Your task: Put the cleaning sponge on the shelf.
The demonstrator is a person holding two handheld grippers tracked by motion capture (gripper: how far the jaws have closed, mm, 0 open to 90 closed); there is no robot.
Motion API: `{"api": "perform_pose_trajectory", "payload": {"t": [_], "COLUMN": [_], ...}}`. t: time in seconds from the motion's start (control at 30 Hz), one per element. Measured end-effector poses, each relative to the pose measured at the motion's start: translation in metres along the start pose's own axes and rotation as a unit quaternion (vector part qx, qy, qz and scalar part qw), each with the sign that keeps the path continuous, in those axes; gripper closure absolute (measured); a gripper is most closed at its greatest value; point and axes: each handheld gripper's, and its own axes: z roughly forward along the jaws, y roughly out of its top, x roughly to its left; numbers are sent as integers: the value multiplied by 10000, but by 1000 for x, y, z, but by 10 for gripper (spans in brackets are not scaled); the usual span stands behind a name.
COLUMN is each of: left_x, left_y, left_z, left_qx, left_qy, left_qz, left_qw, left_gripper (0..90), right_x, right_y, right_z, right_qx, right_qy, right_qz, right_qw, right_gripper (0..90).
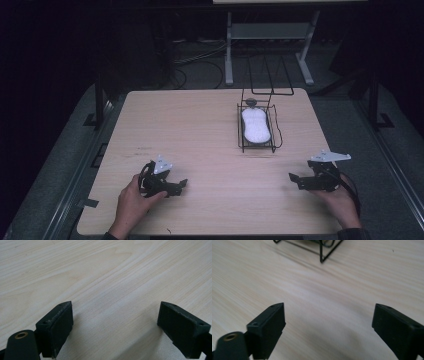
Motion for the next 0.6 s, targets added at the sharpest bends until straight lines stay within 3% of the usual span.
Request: {"api": "perform_pose_trajectory", "payload": {"t": [0.23,0.6], "left_x": [0,0], "left_y": [0,0], "left_z": [0,0], "left_qx": [0,-12], "left_qy": [0,1], "left_qz": [-1,-10], "left_qw": [10000,10000], "left_gripper": [124,125], "right_x": [1,1], "right_y": [-23,-31], "right_z": [-1,1], "right_qx": [177,193], "right_qy": [-123,-191], "right_qz": [39,6], "right_qw": [9998,9996], "right_gripper": [96,88]}}
